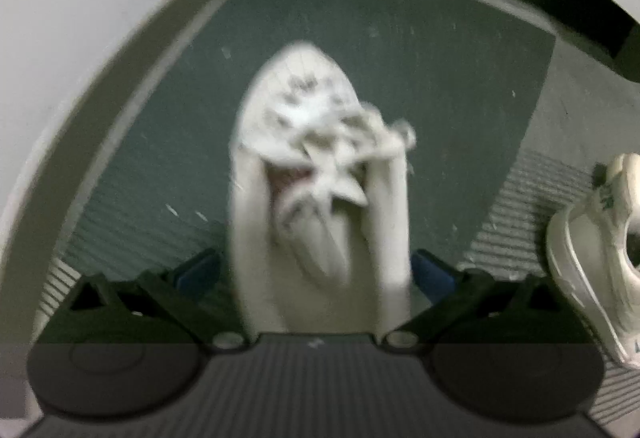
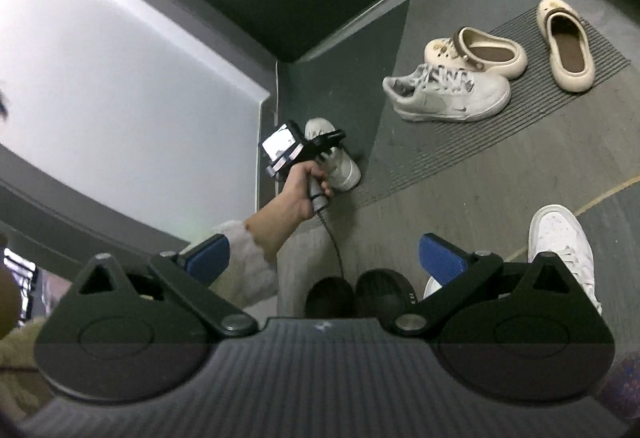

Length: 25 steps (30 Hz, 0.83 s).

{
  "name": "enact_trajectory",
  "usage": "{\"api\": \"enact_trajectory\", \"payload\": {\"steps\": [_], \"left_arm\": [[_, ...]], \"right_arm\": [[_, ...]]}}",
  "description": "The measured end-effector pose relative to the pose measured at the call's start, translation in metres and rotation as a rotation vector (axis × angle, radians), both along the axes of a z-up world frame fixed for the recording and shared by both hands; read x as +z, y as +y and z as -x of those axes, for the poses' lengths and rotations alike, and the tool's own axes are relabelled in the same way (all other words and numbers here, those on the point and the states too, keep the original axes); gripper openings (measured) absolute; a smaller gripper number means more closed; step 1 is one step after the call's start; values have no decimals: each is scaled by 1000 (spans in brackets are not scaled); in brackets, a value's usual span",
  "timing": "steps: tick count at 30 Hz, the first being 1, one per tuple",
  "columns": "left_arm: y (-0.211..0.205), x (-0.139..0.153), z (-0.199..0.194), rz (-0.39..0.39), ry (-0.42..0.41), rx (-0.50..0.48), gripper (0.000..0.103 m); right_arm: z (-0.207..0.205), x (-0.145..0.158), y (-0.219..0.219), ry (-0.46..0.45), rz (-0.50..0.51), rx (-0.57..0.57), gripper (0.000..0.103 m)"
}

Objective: Organize scattered shoes
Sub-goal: 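Close the left tool on a white sneaker with green lettering and lift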

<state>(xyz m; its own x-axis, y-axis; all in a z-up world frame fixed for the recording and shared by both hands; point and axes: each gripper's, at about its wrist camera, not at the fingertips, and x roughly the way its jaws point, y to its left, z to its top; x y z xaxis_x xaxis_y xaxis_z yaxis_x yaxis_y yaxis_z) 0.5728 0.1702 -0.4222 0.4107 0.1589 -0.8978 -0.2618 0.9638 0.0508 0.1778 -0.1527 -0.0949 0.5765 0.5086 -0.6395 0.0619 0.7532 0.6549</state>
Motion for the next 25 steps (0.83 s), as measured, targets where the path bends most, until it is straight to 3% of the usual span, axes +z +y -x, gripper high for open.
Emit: {"api": "enact_trajectory", "payload": {"steps": [5,11,14,21,25], "left_arm": [[-7,-10,-4,-39,46,11,85],[-11,2,21,-41,76,-21,81],[-17,12,47,-9,86,-49,81],[-53,26,135,10,100,-179,80],[-75,21,171,15,112,-252,82]], "right_arm": [[-1,1,4,9,10,8,103],[7,7,-2,-3,37,27,103],[16,13,-16,-27,44,-24,103],[50,20,-70,-60,-110,-265,103],[63,21,-76,-64,-165,-278,103]]}}
